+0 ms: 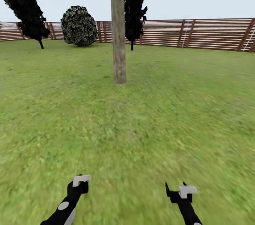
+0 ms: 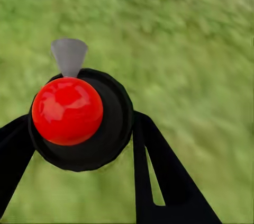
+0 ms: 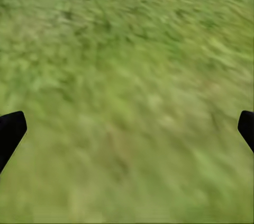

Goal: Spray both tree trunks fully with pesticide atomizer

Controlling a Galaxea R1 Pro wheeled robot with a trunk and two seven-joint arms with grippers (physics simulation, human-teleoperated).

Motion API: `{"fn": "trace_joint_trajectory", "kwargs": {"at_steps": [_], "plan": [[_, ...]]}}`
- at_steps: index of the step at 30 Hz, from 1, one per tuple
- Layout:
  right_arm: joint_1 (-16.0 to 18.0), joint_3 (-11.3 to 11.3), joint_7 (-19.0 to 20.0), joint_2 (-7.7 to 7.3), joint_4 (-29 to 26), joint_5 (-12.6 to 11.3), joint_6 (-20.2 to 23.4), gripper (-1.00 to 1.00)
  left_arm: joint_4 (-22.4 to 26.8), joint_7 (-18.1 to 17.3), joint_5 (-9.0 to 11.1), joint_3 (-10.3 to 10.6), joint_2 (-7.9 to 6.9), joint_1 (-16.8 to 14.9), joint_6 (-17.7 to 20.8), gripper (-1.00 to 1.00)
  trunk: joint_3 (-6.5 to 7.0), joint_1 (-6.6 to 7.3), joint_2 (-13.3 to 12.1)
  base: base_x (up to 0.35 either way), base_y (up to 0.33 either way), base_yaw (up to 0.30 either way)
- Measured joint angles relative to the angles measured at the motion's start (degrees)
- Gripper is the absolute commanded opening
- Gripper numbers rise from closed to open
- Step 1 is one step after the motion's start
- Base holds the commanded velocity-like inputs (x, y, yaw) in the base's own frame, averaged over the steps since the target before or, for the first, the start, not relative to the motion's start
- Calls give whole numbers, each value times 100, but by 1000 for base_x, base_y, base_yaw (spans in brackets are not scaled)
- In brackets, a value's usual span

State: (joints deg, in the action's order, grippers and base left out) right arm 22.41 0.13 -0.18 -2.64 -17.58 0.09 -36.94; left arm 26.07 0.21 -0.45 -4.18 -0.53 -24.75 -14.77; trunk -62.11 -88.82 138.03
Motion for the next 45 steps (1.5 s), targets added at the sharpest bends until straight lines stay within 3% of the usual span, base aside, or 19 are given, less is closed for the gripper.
{"fn": "trace_joint_trajectory", "kwargs": {"at_steps": [45], "plan": [[0, -3, 0, 0, 0, 0, -3, 100, 3, 0, -4, 5, 0, 0, 0, -100, 0, 0, 0, 339, 92, 0]]}}
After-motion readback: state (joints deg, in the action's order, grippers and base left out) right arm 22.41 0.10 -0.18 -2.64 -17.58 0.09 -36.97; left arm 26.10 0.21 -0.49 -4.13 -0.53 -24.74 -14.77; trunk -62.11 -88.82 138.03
